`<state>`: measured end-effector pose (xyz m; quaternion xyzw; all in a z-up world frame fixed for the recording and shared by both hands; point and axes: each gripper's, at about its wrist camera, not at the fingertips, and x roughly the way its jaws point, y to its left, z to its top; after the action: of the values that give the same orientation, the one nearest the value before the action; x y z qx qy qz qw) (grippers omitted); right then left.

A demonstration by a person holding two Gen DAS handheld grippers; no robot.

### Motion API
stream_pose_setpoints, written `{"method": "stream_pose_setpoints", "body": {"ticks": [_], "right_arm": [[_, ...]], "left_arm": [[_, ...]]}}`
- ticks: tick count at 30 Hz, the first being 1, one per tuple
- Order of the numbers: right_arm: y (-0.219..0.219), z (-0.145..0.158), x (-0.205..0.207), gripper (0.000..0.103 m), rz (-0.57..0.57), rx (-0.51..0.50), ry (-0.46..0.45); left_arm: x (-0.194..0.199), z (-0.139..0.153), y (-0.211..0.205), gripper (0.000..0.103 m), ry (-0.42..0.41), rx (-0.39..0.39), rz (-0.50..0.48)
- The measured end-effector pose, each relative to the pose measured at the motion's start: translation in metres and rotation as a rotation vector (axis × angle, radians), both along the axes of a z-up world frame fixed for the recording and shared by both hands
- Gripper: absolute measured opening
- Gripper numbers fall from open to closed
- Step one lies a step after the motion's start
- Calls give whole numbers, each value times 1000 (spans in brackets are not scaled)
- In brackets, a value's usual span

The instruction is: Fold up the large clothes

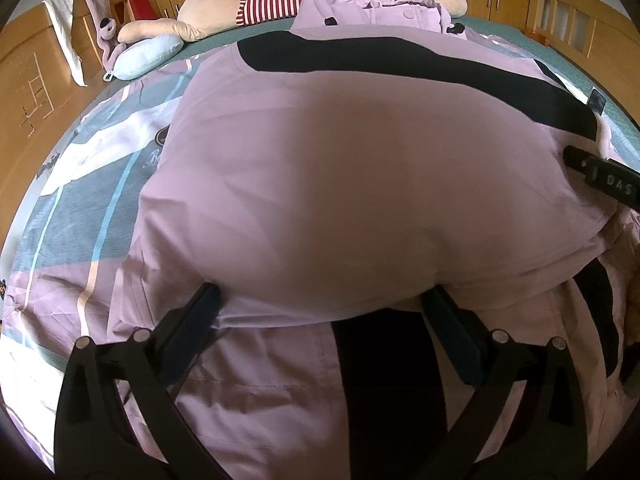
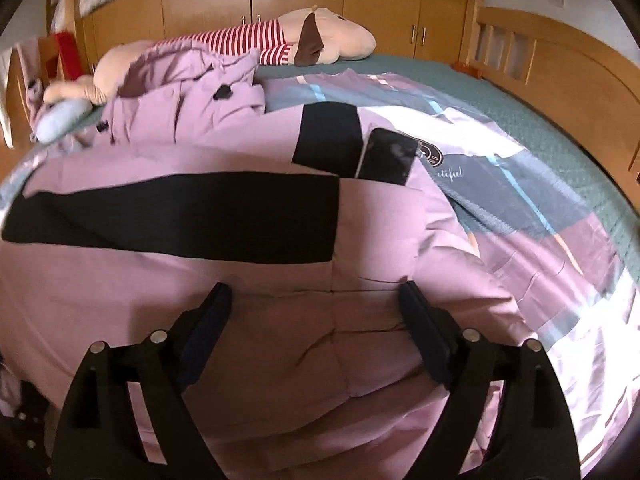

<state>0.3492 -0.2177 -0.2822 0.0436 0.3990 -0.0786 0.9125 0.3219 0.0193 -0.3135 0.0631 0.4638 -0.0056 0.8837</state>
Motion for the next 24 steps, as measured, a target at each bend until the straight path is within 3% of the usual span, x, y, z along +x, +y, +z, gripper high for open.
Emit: {"method": "stream_pose_setpoints", "body": {"ticks": [6, 24], "right_arm": [[-7, -7, 4, 95, -5, 29, 18], [-11, -8, 5, 97, 0, 69, 9]], "left_arm": [[0, -1, 0, 101, -2, 2, 2], [-2, -1, 3, 101, -13, 1, 0]]}}
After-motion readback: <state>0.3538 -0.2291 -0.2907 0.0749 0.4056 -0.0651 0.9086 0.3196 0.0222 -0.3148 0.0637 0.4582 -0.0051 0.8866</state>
